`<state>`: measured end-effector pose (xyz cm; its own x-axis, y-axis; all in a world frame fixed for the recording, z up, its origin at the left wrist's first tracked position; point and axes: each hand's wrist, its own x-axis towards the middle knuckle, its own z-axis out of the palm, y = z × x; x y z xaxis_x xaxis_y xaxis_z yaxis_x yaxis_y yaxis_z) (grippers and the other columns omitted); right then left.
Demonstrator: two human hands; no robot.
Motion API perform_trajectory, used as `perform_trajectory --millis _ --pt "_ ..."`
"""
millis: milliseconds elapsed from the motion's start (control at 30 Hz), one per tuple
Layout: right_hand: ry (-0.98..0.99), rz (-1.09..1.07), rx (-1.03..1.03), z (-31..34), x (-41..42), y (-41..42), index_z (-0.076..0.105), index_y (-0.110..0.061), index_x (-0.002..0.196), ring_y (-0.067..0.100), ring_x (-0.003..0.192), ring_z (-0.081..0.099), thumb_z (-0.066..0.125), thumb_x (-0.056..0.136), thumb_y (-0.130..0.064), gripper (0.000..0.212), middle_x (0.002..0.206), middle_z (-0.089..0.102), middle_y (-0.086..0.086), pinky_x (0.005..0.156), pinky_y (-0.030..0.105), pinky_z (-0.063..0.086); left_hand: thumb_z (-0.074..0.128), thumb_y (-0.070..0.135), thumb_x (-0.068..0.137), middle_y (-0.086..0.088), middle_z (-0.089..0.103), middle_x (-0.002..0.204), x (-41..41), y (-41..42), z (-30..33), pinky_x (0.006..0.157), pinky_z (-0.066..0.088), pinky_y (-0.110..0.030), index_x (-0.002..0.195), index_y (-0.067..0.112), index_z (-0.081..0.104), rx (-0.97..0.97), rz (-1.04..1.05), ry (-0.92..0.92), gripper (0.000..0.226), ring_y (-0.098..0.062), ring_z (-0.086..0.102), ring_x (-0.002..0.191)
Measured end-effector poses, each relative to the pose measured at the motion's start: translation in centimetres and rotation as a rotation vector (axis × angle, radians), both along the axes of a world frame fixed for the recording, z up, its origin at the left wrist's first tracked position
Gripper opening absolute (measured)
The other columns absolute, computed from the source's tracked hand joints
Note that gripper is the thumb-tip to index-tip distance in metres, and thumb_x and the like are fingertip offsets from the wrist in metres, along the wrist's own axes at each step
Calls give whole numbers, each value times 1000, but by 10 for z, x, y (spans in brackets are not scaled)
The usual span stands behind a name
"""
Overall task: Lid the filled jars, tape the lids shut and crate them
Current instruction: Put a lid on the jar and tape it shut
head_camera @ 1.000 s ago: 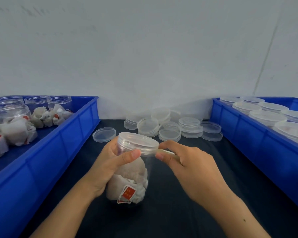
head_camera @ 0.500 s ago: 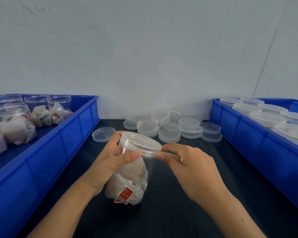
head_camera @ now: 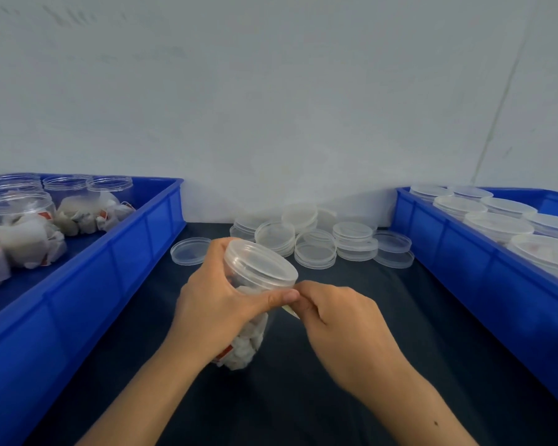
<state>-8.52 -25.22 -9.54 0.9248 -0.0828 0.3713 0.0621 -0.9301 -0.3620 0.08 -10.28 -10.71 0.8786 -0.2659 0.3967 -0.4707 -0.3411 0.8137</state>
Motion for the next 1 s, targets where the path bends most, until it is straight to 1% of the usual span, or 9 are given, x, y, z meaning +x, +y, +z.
perform_trajectory --millis 167,267,367,467,600,667,800,867,1000 --pt "110 1 106 7 -3 -7 55 -26 99 11 78 55 23 102 -45 37 80 58 -8 72 28 43 72 83 34 35 54 105 -1 3 0 82 52 -26 110 45 44 2 -31 -41 90 10 56 96" --pt "244 -99 155 4 -1 -9 51 -17 84 13 70 51 21 101 -51 48 74 52 -6 65 29 41 69 83 36 36 52 104 -6 0 -1 80 53 -27 110 47 41 41 18 -89 87 10 55 94" --pt "373 -65 347 0 2 -16 58 -16 80 9 60 48 27 101 -52 52 64 49 -10 61 27 38 66 87 37 32 53 101 -10 -1 0 79 51 -28 110 49 37 106 66 -161 88 7 54 93" --pt "329 70 500 -4 8 -20 54 -18 71 9 53 41 40 100 -46 42 59 45 -6 56 28 36 64 86 37 27 53 102 -8 3 0 82 51 -33 115 45 37 138 100 -173 92 -2 56 97" --pt "320 141 611 -12 16 -16 57 -12 75 13 63 63 50 100 -28 30 69 64 -1 74 33 53 63 83 41 27 50 100 -8 4 -2 76 46 -30 114 43 37 220 145 -252 87 -5 55 94" --pt "371 165 711 -14 17 -14 52 -9 81 15 60 66 47 101 -25 26 67 67 3 70 32 55 66 80 43 24 53 101 -8 3 -2 74 44 -29 115 41 40 235 162 -263 86 -7 55 93" --pt "366 129 748 -18 18 -7 49 -9 89 7 45 45 44 101 -28 22 50 54 -7 49 20 38 63 84 40 19 54 104 -3 2 -2 77 47 -32 117 37 40 274 158 -250 93 -11 57 94" --pt "311 68 750 -21 20 -6 51 -4 88 9 49 37 47 99 -28 26 52 44 -9 52 26 33 59 86 36 22 54 100 -3 0 -1 75 47 -32 114 39 39 267 142 -247 93 -10 57 92" --pt "231 -15 715 -26 22 -2 47 2 85 20 66 37 48 95 -29 33 66 43 1 63 38 31 64 81 40 22 52 97 -1 -1 -2 72 41 -28 114 37 40 278 137 -263 90 -7 55 89"
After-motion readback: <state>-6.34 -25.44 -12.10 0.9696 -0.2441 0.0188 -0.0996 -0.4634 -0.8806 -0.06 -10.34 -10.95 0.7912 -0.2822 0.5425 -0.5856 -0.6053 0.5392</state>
